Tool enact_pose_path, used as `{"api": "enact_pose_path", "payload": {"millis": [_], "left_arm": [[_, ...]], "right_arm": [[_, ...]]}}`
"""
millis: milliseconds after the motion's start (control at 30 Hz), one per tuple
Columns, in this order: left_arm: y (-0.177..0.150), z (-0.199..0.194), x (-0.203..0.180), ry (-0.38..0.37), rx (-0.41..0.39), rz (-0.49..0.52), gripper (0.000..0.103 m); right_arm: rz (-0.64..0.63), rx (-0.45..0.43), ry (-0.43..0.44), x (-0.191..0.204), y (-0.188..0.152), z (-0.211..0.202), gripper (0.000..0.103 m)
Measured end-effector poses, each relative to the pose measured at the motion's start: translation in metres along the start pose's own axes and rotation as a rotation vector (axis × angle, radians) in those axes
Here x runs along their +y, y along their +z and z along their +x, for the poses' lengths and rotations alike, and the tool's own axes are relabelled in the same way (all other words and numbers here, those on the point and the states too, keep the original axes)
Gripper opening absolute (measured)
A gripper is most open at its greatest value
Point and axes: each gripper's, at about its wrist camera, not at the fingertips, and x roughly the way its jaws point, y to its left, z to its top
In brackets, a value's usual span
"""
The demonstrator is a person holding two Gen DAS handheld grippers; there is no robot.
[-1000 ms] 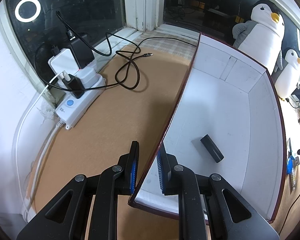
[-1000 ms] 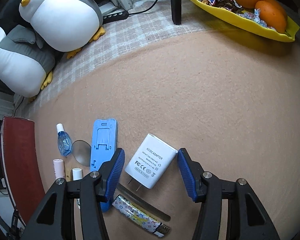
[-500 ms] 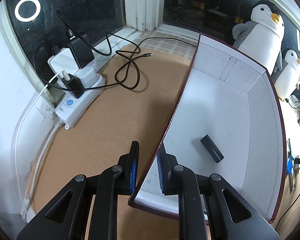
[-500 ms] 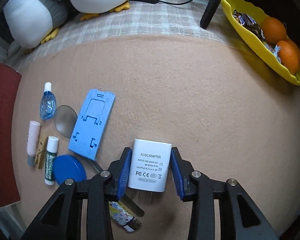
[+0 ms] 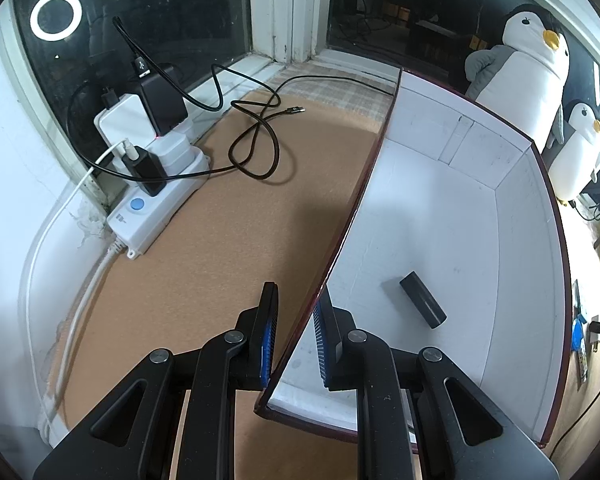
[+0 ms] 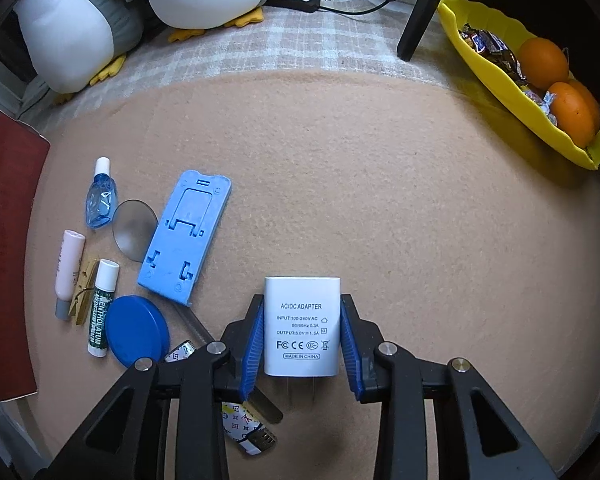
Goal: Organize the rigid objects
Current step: 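Carry the white charger over the box with the right gripper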
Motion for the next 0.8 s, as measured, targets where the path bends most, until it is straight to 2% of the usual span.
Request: {"api": "enact_pose_path", "payload": {"millis": [267,533,800], "left_arm": [[0.0,0.002,-0.004,-0.003,0.001,-0.002,0.016],[0.003,0.008,-0.006,-0.018,0.006,-0.002,0.016],[0.004,0.015,-0.004,-0.036,0.012,0.0,0.016]], "right_arm": [[-0.079,-0.119,0.053,0.032,0.004,-0.063,0.032],[-0.263,-0.222,0.18,0.138,0.007,-0.118,0.032],[-0.435,-0.243,0.277,0.248,0.009,-0.131,0.032]]}}
